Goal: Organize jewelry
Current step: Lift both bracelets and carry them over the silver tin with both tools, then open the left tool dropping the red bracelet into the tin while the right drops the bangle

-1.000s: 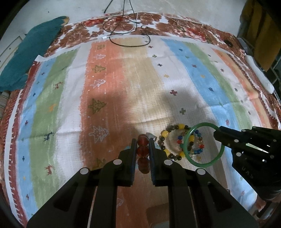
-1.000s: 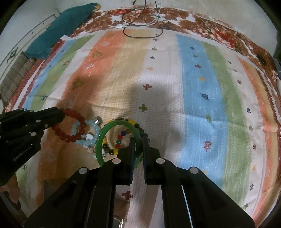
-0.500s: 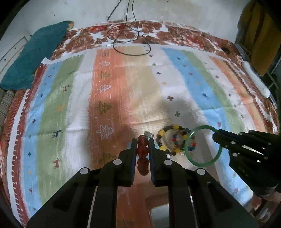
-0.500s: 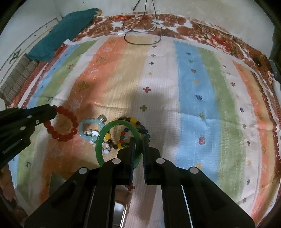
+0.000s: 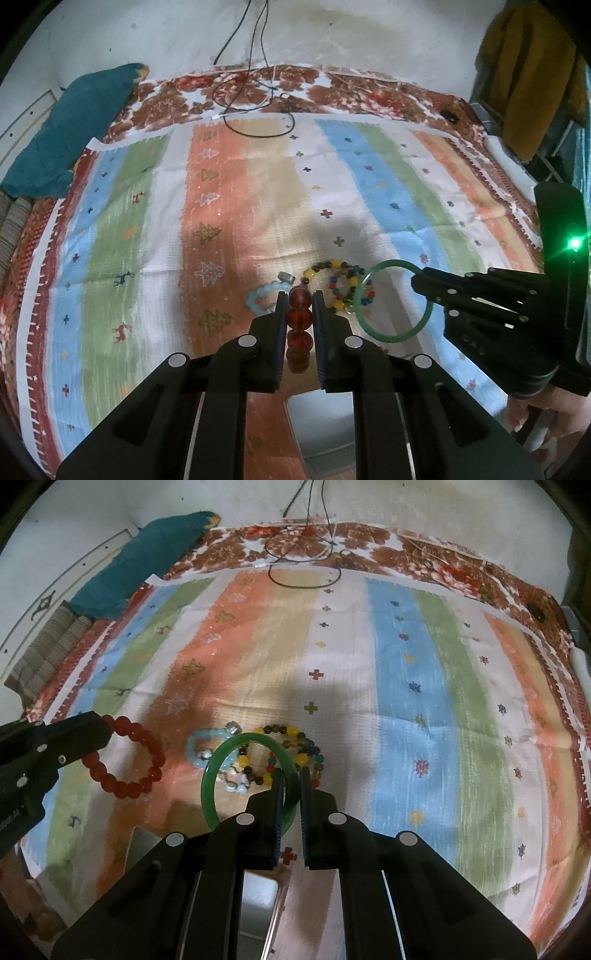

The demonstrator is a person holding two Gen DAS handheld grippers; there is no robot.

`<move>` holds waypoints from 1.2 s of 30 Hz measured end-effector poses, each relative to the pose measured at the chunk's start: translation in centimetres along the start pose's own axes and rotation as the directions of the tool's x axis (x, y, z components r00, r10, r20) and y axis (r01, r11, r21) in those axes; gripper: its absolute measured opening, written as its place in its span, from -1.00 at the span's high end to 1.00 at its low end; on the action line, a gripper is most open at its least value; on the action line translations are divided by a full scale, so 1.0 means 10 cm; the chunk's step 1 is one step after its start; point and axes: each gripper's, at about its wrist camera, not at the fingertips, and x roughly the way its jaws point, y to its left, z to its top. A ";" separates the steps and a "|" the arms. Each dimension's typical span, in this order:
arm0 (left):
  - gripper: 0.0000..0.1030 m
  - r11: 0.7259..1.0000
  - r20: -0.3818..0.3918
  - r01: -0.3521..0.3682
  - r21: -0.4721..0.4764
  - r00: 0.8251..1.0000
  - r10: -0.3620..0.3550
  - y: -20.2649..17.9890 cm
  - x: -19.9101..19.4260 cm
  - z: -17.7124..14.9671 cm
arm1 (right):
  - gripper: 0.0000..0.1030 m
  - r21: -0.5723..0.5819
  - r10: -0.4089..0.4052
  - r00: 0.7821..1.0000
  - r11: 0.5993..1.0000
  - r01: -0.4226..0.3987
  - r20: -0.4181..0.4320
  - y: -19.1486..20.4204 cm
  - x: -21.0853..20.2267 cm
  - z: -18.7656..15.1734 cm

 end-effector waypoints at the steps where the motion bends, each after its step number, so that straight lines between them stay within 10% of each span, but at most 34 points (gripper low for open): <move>1: 0.76 1.000 0.005 0.002 0.001 1.000 -0.002 -0.01 -0.03 -0.01 | 0.82 0.000 0.001 1.000 1.000 -0.001 0.003 0.01 -0.02 -0.01; 36: 0.76 0.998 0.049 0.060 0.025 0.997 -0.061 -0.18 -0.55 -0.69 | 0.82 -0.025 -0.006 1.000 1.000 0.007 0.022 0.19 -0.47 -0.67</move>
